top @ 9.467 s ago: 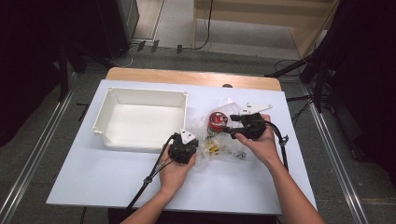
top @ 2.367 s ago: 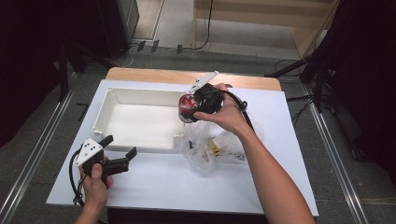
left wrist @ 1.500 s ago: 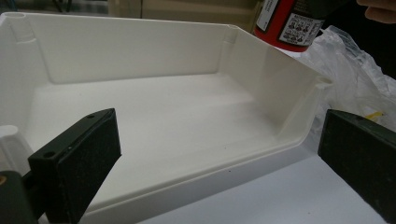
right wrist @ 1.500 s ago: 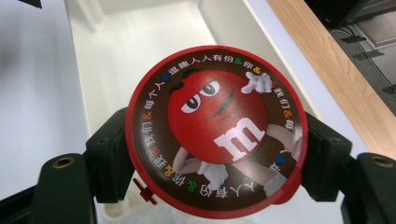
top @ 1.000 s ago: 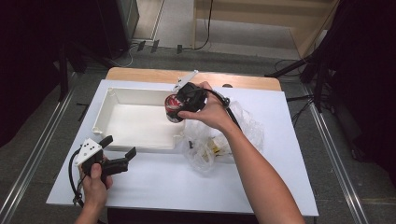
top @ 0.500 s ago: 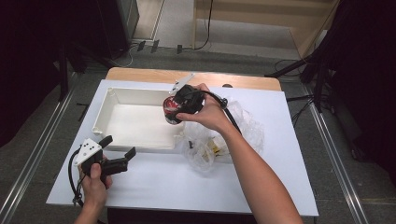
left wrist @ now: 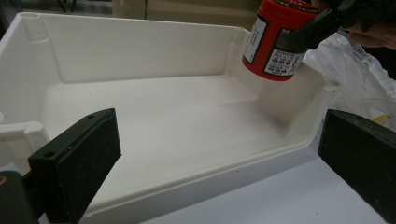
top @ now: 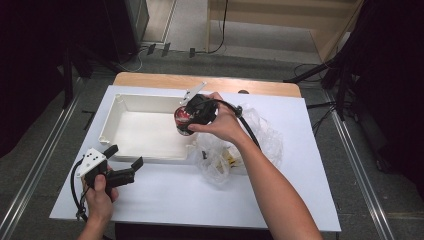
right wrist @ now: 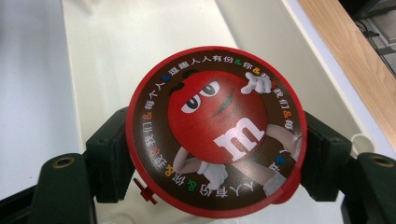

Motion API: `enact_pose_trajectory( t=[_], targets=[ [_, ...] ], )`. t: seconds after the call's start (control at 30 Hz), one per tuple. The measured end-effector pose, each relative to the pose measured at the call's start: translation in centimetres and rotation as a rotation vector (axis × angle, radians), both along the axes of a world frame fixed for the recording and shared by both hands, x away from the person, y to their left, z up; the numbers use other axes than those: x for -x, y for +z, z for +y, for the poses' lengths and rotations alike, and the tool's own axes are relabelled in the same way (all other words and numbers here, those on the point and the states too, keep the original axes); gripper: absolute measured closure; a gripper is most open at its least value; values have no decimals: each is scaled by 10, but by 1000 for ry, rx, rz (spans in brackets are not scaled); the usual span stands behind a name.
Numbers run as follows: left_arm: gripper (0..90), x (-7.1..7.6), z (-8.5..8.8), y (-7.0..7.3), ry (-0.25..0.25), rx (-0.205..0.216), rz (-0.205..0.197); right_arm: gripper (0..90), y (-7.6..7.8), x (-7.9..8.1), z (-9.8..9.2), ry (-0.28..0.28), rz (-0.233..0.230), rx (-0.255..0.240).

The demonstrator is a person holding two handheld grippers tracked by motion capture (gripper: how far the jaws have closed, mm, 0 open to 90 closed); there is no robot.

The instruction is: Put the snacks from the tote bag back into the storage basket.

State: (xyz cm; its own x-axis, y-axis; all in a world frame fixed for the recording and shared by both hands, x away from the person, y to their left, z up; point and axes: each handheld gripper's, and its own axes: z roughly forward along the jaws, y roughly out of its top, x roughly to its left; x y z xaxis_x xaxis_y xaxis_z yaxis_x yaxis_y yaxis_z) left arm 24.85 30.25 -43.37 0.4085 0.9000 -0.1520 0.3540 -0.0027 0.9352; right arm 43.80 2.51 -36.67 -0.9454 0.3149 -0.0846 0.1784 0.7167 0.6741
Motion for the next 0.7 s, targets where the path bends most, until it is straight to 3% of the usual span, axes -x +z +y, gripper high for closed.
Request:
enact_pose_trajectory(
  t=[0.7],
  targets=[
    [0,0,0,0,1,2,1,260,-25,-2,8,16,-4,92]
  ],
)
